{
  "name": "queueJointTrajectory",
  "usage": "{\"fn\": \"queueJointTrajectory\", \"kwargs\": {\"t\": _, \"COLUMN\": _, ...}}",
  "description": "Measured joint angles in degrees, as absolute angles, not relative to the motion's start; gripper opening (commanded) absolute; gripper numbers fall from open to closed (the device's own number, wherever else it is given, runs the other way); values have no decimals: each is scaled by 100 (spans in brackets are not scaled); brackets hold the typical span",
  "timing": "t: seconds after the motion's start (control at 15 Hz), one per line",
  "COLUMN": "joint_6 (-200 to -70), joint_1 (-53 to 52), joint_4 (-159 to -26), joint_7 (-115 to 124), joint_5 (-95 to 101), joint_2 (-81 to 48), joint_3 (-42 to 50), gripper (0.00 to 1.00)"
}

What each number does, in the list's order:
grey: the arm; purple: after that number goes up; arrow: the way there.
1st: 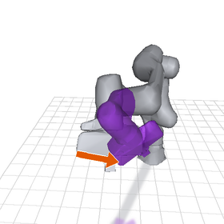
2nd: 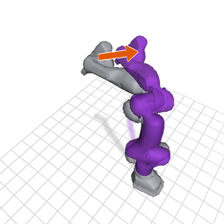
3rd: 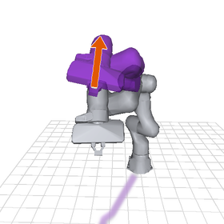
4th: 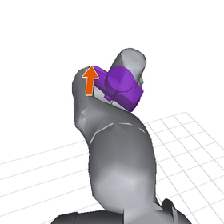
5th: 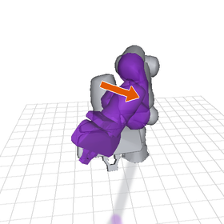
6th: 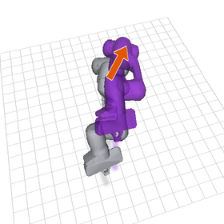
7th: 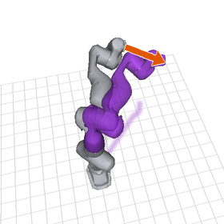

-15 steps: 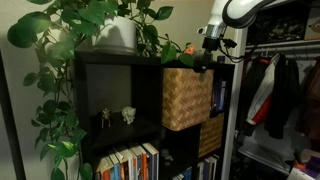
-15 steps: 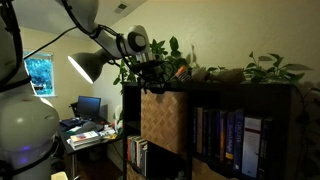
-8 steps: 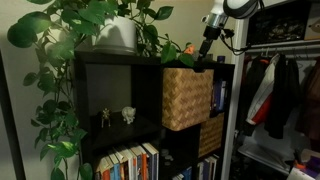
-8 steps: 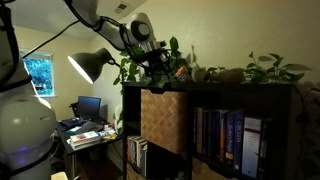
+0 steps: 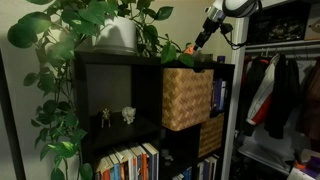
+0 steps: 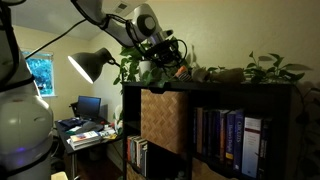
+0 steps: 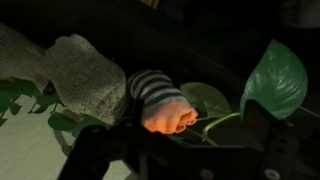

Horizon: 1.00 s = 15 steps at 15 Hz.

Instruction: Put the socks in the basket

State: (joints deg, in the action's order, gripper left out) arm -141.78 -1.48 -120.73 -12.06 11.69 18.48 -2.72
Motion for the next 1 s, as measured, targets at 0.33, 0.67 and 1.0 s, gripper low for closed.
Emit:
{"fn": "queueJointTrajectory", "kwargs": {"t": 0.33, "joint_6": -14857, "joint_1": -134, "joint_4": -11916, "joint_7": -1206, "joint_5": 1241, "joint_2": 1335, "joint_3": -267, "gripper": 100}}
{"fn": "queueJointTrajectory", "kwargs": {"t": 0.67, "joint_6": -15407, "joint_1": -93, "joint_4": -11791, "joint_7": -1206, "joint_5": 1369, "joint_2": 849, "joint_3": -223, "gripper": 100}}
{"fn": "queueJointTrajectory", "kwargs": {"t": 1.0, "joint_6": -15591, "joint_1": 8, "joint_4": -11723, "joint_7": -1192, "joint_5": 1747, "joint_2": 712, "joint_3": -203, "gripper": 70}}
